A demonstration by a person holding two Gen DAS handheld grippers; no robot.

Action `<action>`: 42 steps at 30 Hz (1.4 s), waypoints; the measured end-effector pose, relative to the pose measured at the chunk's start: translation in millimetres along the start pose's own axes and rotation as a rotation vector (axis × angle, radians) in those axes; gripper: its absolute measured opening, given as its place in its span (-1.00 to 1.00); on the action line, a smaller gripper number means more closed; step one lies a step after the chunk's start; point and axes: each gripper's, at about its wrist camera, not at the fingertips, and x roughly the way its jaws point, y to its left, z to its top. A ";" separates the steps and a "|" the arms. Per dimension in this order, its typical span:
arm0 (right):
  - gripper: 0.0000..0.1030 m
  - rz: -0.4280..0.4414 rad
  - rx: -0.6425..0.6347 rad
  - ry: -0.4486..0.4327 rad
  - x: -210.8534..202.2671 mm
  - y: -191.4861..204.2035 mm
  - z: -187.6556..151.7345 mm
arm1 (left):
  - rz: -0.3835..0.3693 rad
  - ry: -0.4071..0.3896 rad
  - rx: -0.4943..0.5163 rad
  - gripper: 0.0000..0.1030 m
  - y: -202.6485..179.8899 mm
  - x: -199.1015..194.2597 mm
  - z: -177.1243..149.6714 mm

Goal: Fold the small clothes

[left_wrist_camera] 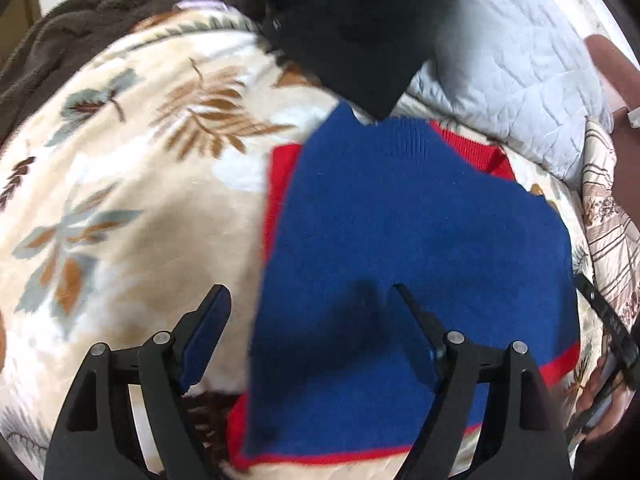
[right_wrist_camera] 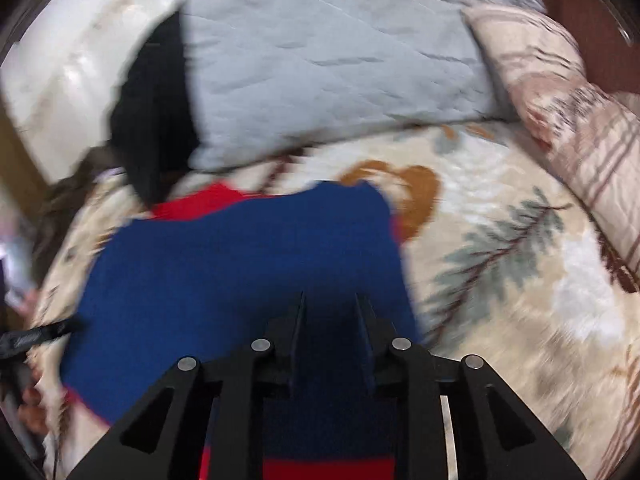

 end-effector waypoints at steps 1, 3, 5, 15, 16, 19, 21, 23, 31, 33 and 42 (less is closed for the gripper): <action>-0.35 0.011 -0.024 0.008 -0.1 7.1 -8.3 | 0.009 0.002 0.002 0.58 1.8 -1.2 -3.5; -0.18 -0.024 -0.087 0.089 18.1 21.9 -27.7 | 0.042 0.048 0.017 0.59 7.2 8.9 -13.9; -0.18 -0.109 -0.150 0.060 18.1 35.5 -37.8 | 0.022 0.098 0.007 0.61 13.4 18.6 -21.4; 0.01 0.089 -0.453 0.045 -9.2 169.4 -79.2 | -0.096 0.174 -0.106 0.59 61.7 -0.2 -9.1; 0.01 0.102 -0.479 0.054 -6.4 178.4 -82.5 | -0.101 0.183 -0.108 0.59 62.7 1.0 -8.9; 0.04 0.102 -0.593 0.057 3.6 224.8 -103.4 | -0.113 0.206 -0.102 0.59 68.2 2.2 -6.2; 0.06 0.089 -0.666 0.051 13.5 249.9 -112.4 | -0.119 0.211 -0.099 0.59 71.1 1.9 -4.5; 0.11 0.061 -0.730 0.029 21.9 270.8 -120.2 | -0.124 0.215 -0.096 0.59 73.5 1.1 -1.2; 0.09 -0.144 -0.979 -0.105 48.7 315.2 -141.9 | -0.204 0.242 -0.106 0.59 86.5 3.6 18.3; -0.65 -0.169 -0.999 -0.125 51.9 317.0 -142.2 | -0.235 0.254 -0.121 0.58 86.3 6.2 25.2; -0.76 -0.158 -0.948 -0.309 25.0 297.7 -125.1 | -0.370 0.302 -0.133 0.58 55.7 24.8 51.7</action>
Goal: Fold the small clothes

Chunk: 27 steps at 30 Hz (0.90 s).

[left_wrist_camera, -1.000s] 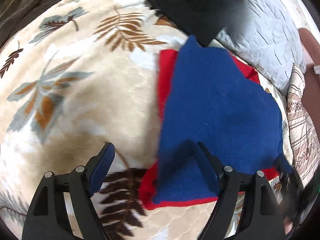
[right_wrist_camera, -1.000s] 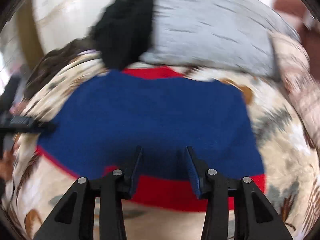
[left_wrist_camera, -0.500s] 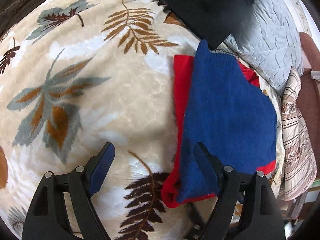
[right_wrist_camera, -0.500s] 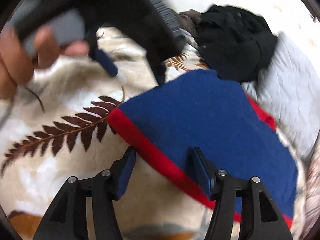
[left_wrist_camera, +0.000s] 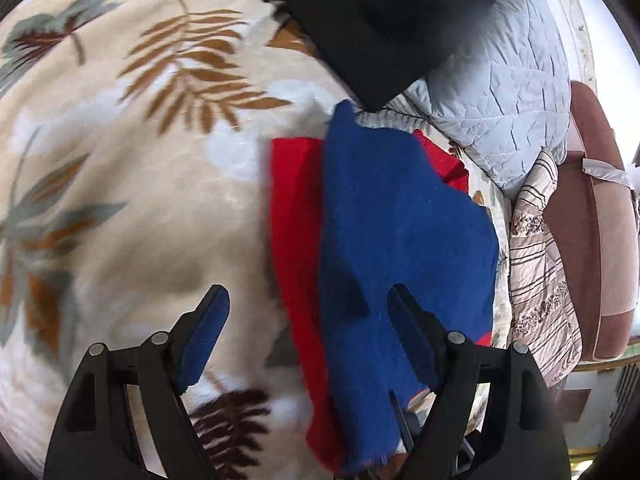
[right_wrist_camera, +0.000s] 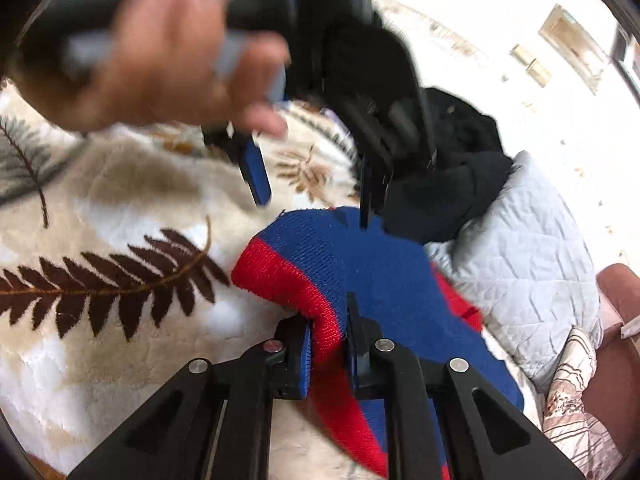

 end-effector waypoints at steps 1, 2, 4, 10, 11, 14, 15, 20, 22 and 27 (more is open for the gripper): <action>-0.76 0.003 0.001 -0.003 -0.4 -1.1 0.1 | -0.005 0.008 -0.002 0.58 -3.0 5.5 3.5; -0.76 0.006 0.003 -0.007 -1.2 -0.8 -0.3 | -0.007 0.020 -0.009 0.58 -5.1 11.6 6.5; -0.76 0.009 0.007 -0.015 -3.1 -1.3 -0.9 | -0.007 0.043 -0.022 0.58 -7.5 22.2 10.6; -0.76 0.031 0.065 -0.029 -8.2 -9.4 -2.2 | 0.006 0.029 -0.009 -0.05 -19.3 37.9 11.0; -0.76 0.032 0.071 -0.028 -7.8 -12.0 -2.5 | -0.001 0.027 -0.009 -0.42 -21.6 38.0 11.3; -0.76 0.031 0.095 -0.035 -8.4 -18.8 -4.7 | 0.015 -0.015 0.003 -0.61 -31.9 31.0 12.8; -0.76 0.028 0.107 -0.041 -9.6 -22.3 -5.2 | 0.034 -0.034 0.028 -0.61 -40.6 26.8 12.0; -0.76 0.017 0.186 -0.060 -17.7 -42.0 -8.3 | 0.081 -0.088 0.093 -0.63 -71.1 13.9 11.7; -0.76 0.011 0.219 -0.067 -22.6 -52.1 -11.3 | 0.085 -0.099 0.108 -0.64 -83.7 9.6 11.7; -0.76 -0.003 0.302 -0.078 -35.4 -82.2 -24.0 | 0.120 -0.123 0.161 -0.64 -121.9 6.4 7.2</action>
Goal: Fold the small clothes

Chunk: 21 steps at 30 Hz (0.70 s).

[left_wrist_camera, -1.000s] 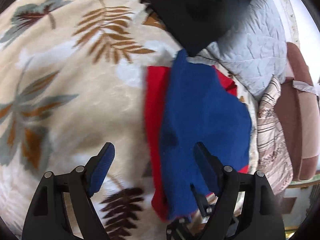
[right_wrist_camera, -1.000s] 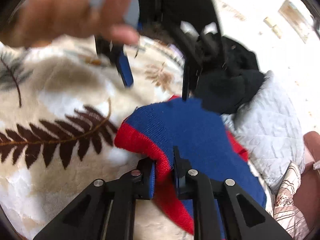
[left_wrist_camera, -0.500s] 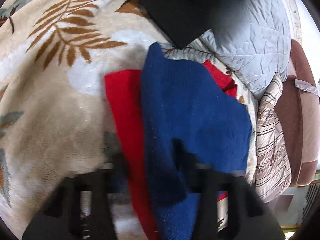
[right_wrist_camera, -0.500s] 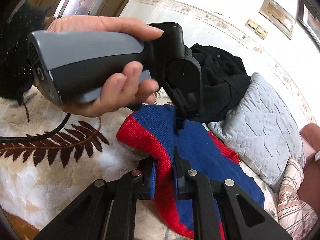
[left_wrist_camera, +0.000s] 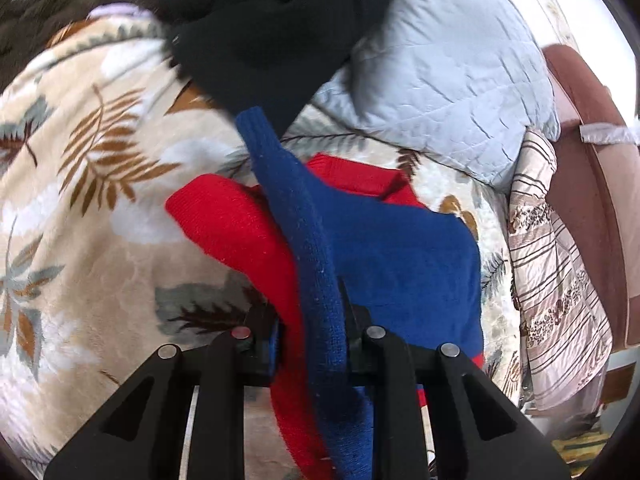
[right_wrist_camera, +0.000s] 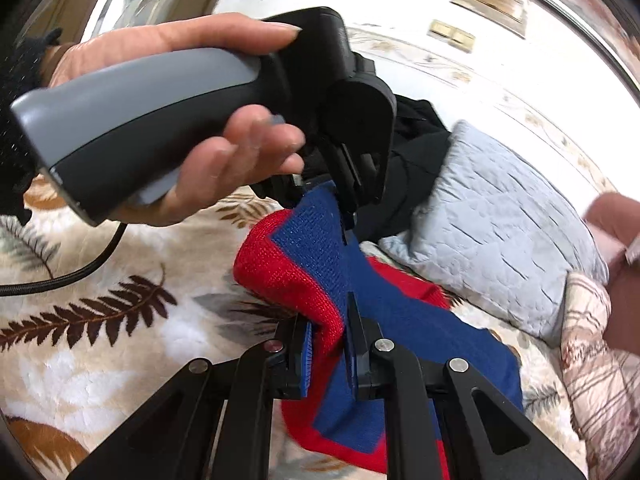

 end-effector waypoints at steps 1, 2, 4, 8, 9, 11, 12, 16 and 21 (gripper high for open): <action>-0.76 -0.001 0.024 0.001 -2.9 -9.3 -1.2 | 0.010 -0.004 0.013 -0.64 -8.0 -0.9 0.3; -0.76 0.000 0.039 0.002 -4.1 -15.6 -2.0 | 0.021 -0.009 0.027 -0.64 -17.3 -0.6 0.8; -0.76 0.002 0.073 0.004 -7.7 -29.0 -5.1 | 0.032 -0.013 0.046 -0.64 -32.0 0.7 1.2; -0.77 -0.008 0.135 0.006 -15.7 -55.4 -14.1 | 0.056 -0.019 0.082 -0.64 -65.6 5.7 1.3; -0.77 -0.009 0.150 0.008 -17.3 -61.7 -16.5 | 0.063 -0.021 0.093 -0.64 -74.8 7.8 1.0; -0.77 -0.009 0.179 0.013 -20.6 -74.7 -21.4 | 0.079 -0.026 0.117 -0.64 -91.0 11.6 -0.2; -0.77 -0.009 0.195 0.016 -22.6 -82.0 -24.5 | 0.087 -0.029 0.131 -0.64 -101.0 14.6 -1.3; -0.77 -0.009 0.249 0.033 -27.9 -107.7 -36.7 | 0.097 -0.022 0.166 -0.64 -133.3 28.8 -4.1; -0.77 -0.007 0.358 0.065 -37.3 -145.7 -53.9 | 0.083 0.008 0.217 -0.64 -177.8 51.6 -8.9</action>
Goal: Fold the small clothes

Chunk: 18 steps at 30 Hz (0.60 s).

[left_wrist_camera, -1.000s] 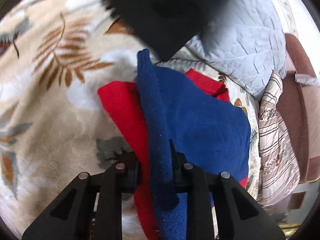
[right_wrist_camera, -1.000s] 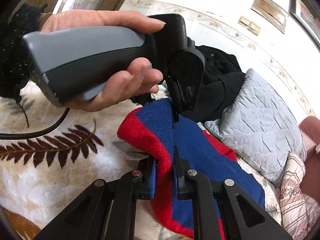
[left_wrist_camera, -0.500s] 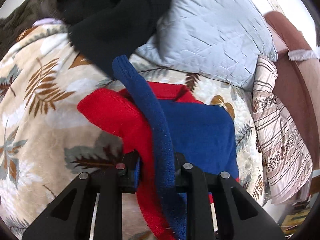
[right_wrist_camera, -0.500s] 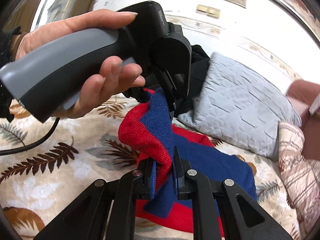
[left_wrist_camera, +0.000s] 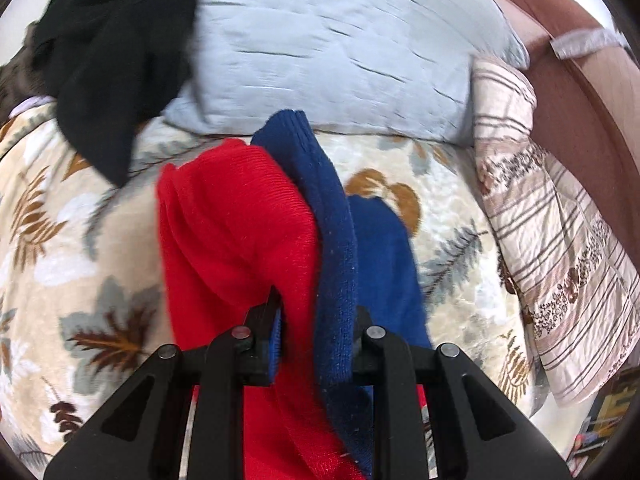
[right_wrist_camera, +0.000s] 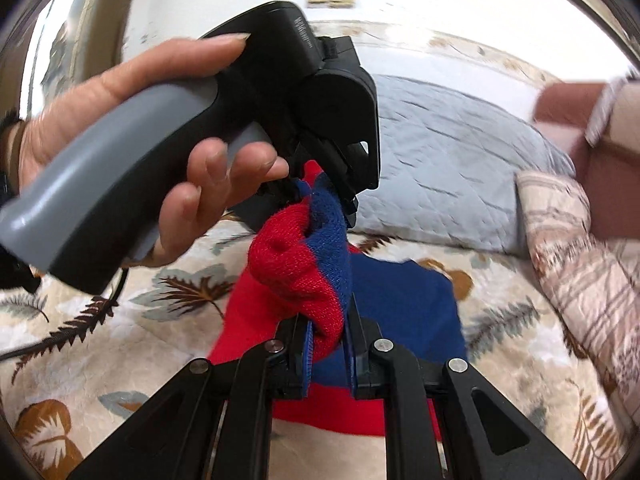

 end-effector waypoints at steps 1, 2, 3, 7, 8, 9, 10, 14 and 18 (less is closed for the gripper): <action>-0.77 0.002 0.040 0.012 -0.8 -10.8 -0.9 | 0.001 0.006 0.016 -0.64 -10.4 5.6 0.7; -0.77 0.007 0.086 0.024 -0.8 -21.3 -2.0 | 0.001 0.011 0.027 -0.64 -18.3 9.9 1.3; -0.77 0.012 0.129 0.036 -0.3 -30.5 -3.0 | 0.001 0.020 0.037 -0.64 -27.5 16.5 2.0; -0.77 0.034 0.330 0.100 8.0 -69.7 -13.9 | 0.025 0.069 0.062 -0.63 -55.5 47.8 4.6; -0.77 0.045 0.391 0.128 12.9 -79.9 -19.2 | 0.033 0.078 0.066 -0.61 -59.0 53.9 4.7; -0.77 0.057 0.441 0.154 18.0 -86.5 -24.7 | 0.047 0.091 0.073 -0.59 -63.9 62.7 4.4; -0.77 0.074 0.511 0.192 25.4 -96.2 -32.1 | 0.062 0.103 0.078 -0.53 -67.4 71.1 3.8; -0.74 0.105 0.673 0.312 47.4 -117.3 -57.0 | 0.057 0.102 0.073 -0.23 -74.8 81.1 1.1; -0.63 0.151 0.730 0.340 50.0 -123.5 -62.0 | -0.057 0.050 -0.020 -0.12 -58.2 56.6 8.0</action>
